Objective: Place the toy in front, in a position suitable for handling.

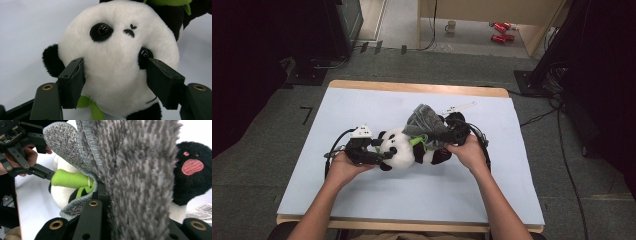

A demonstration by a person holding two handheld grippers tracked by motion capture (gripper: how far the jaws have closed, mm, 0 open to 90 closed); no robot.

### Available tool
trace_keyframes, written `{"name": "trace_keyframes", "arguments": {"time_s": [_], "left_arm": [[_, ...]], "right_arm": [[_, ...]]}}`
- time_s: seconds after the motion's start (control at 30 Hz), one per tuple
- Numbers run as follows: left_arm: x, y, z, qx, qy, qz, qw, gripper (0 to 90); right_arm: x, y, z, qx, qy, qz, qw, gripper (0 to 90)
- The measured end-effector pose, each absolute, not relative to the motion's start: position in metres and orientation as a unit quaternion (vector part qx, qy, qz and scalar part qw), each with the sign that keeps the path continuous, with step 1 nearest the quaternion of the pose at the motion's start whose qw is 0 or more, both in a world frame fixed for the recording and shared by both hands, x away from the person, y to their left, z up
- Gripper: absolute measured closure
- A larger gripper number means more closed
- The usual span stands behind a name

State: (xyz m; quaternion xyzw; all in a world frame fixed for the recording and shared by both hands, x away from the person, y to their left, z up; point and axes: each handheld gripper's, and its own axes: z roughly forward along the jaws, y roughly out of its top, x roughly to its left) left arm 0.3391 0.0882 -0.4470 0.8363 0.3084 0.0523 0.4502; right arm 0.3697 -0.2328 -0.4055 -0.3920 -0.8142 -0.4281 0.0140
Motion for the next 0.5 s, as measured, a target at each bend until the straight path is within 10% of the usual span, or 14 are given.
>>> {"name": "trace_keyframes", "arguments": {"time_s": [0.5], "left_arm": [[0.341,0.090,-0.449,0.847,0.281,0.045,0.448,51.4]], "right_arm": [[0.373,-0.271,-0.420,-0.428,-0.810,-0.399,0.027,80.5]]}}
